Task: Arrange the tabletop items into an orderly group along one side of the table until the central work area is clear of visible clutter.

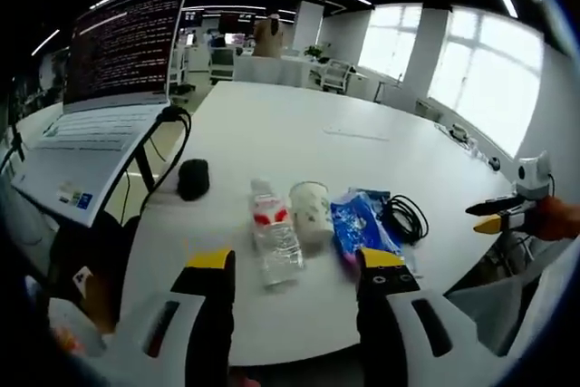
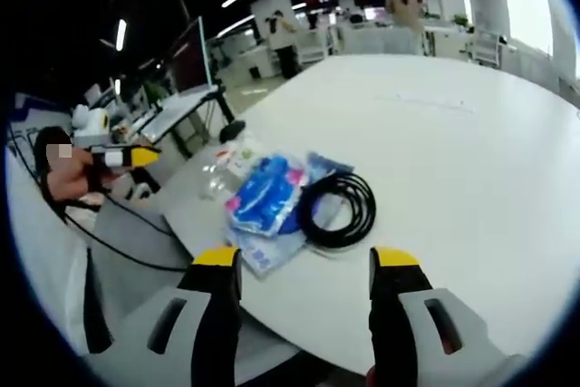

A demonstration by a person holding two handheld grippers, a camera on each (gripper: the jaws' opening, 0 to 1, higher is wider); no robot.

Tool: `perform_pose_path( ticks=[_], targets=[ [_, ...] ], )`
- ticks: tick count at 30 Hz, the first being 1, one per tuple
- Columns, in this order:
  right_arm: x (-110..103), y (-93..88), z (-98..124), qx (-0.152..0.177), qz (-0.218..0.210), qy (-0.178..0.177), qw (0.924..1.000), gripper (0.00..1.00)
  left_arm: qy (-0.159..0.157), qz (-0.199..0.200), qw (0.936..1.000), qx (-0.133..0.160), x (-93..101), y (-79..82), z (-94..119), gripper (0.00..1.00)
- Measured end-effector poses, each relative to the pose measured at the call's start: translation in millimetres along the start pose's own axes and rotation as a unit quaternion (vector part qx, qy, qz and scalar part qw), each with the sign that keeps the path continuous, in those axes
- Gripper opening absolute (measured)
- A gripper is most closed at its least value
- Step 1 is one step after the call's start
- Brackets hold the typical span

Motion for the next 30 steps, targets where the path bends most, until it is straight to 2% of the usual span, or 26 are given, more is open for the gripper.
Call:
perform_pose_path(
  ticks=[12, 24, 30],
  targets=[
    [6, -10.7, 7, 0.014, -0.024, -0.013, 0.9995, 0.53, -0.002, 0.009, 0.9997, -0.024, 2.8, -9.9, -1, 0.5],
    [9, -11.9, 10, 0.026, -0.038, -0.019, 0.9987, 0.53, 0.004, 0.048, 0.9976, -0.049, 0.1, -11.2, -14, 0.47],
    [12, -12.3, 12, 0.029, -0.044, -0.022, 0.9984, 0.52, 0.007, 0.053, 0.9973, -0.05, 0.1, -6.5, -15, 0.47]
  ],
)
Point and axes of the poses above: the point that each gripper's makers call its tool centre point, and the gripper's own axes: z roughly backward along the fingers, x roughly to its right, y roughly out of its top, the point moved 2 cm from there along z, roughly backward along the fingers, and after that the axes turned 10 degrees about -z, right-handed, at the moved point
